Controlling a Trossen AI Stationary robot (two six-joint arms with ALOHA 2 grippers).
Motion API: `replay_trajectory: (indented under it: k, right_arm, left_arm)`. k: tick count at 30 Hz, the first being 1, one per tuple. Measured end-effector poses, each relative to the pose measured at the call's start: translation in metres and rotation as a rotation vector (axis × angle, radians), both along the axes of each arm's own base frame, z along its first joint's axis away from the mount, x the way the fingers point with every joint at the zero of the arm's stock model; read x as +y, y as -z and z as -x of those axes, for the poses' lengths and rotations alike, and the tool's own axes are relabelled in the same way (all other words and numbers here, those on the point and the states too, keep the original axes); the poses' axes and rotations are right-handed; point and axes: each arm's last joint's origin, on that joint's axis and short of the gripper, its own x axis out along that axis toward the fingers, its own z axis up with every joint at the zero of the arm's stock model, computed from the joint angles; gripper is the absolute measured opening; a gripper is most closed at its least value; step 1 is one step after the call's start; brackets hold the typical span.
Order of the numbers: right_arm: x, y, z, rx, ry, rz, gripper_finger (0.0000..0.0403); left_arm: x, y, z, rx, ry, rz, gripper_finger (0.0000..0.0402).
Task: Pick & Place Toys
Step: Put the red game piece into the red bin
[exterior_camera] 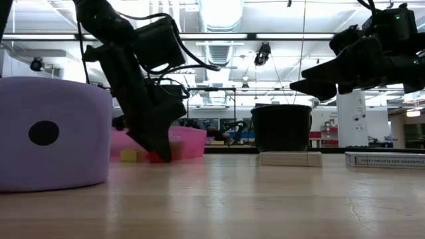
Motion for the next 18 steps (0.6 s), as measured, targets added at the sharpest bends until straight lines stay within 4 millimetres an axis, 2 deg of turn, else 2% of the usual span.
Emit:
replay_trajectory:
  k: [5,10,14,18]
  right_arm:
    - [0.000,0.000,0.000,0.001,0.000,0.000,0.0378]
    - [0.000,0.000,0.000,0.003,0.000,-0.001,0.0378]
    - [0.000,0.000,0.000,0.004,0.000,-0.001,0.0378]
    - [0.000,0.000,0.000,0.004,0.000,-0.001,0.0378]
  left_arm:
    - [-0.007,-0.003,-0.008,-0.071,0.084,-0.014,0.0134]
    - [-0.017,-0.012,-0.022,-0.224,0.211,-0.063,0.0134]
    - [-0.028,-0.019,-0.031,-0.399,0.358,-0.115,0.0134]
    - [-0.037,-0.024,-0.031,-0.648,0.507,-0.174,0.0134]
